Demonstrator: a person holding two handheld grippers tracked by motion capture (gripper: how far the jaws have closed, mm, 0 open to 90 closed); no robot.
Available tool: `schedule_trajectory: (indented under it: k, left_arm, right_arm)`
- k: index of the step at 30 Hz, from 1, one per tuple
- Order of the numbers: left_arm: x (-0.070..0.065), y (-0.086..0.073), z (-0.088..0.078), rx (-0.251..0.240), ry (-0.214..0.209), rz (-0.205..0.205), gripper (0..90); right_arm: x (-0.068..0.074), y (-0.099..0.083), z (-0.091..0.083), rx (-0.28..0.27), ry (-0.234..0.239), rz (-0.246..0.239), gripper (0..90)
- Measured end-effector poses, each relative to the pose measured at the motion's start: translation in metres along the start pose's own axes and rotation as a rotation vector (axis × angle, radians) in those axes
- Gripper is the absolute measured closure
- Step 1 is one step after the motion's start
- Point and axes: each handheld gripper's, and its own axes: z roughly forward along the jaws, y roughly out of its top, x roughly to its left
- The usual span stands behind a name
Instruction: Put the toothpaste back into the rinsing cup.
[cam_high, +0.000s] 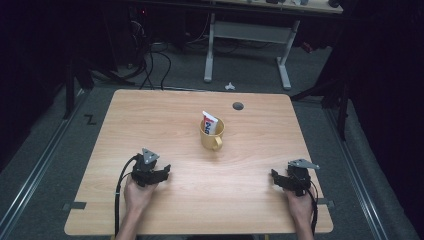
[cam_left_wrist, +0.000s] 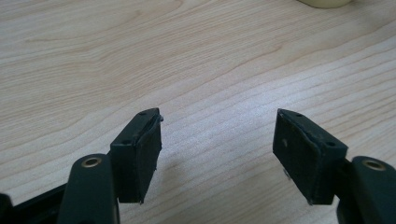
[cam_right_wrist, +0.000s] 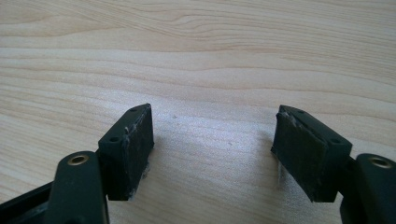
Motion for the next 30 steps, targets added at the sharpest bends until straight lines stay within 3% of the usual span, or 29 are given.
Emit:
schedule_trajectory:
  k: [13,20,30]
  left_arm:
    - [0.001,-0.002,0.011,0.032,0.013,-0.003,33.0]
    - [0.000,-0.006,0.014,-0.003,0.014,-0.022,31.6]
    - [-0.001,-0.007,0.013,0.001,0.020,-0.028,29.2]
  right_arm:
    - [0.000,0.000,0.000,0.000,0.000,0.000,28.9]
    - [0.000,0.000,0.000,0.000,0.000,0.000,28.8]
    - [0.000,0.000,0.000,-0.001,-0.002,0.000,28.9]
